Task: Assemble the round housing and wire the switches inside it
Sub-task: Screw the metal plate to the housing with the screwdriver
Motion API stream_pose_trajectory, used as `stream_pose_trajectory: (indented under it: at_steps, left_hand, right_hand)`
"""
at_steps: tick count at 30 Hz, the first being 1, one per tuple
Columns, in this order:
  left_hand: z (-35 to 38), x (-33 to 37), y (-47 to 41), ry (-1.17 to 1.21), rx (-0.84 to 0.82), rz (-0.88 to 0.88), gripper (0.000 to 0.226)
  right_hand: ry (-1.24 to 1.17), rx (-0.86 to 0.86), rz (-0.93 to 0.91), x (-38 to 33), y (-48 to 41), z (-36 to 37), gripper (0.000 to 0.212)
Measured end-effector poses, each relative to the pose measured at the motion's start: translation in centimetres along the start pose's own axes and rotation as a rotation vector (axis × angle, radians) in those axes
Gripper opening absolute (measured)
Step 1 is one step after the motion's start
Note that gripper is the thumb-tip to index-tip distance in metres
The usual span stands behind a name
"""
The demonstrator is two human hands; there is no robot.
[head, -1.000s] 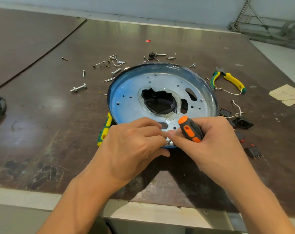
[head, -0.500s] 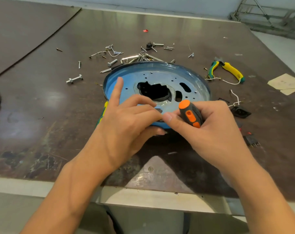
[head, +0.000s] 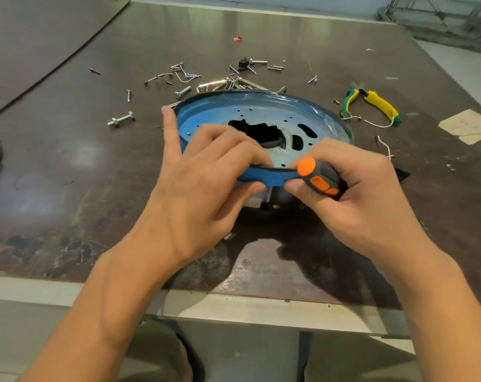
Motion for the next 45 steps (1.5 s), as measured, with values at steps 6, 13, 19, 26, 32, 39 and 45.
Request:
stream_pose_trajectory:
  at_steps: [6,13,19,26,32,39,45]
  left_hand:
    - [-0.36,-0.32,-0.17,0.107,-0.022,-0.06,0.022]
    - [-0.69,-0.59,-0.24,0.123,-0.011,-0.02,0.021]
    - [-0.68,-0.75,-0.12,0.125,0.016,0.013,0.019]
    - [-0.4,-0.85,0.2,0.147,0.012,0.034,0.018]
    - [-0.2,-1.11,0.35,0.141,0.006,0.029,0.018]
    - [-0.12,-1.05,0.4,0.144,0.027,0.038,0.018]
    - [0.1,-1.14,0.51,0.082,0.041,0.086,0.016]
  right_hand:
    - [-0.167,0.044,0.099,-0.15,0.29,0.21,0.008]
    - [-0.181,0.021,0.108,0.06,0.47,0.43,0.011]
    - [-0.175,0.025,0.093,-0.06,0.53,0.54,0.011]
    - [-0.143,-0.013,0.071,-0.14,0.53,0.01,0.014]
    - [-0.125,-0.025,0.031,-0.18,0.49,0.09,0.011]
    - [-0.117,-0.003,-0.001,0.04,0.58,0.14,0.012]
    - [-0.102,0.016,-0.042,0.31,0.65,0.24,0.018]
Point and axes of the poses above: each hand's wrist, its own y-axis away from the middle knuckle, its own z-axis out of the palm, x = y × z, the point moved 1 cm from there along -y, towards the middle knuckle, and after that the axes turned 14 degrees about x, right-handed, at the moved point
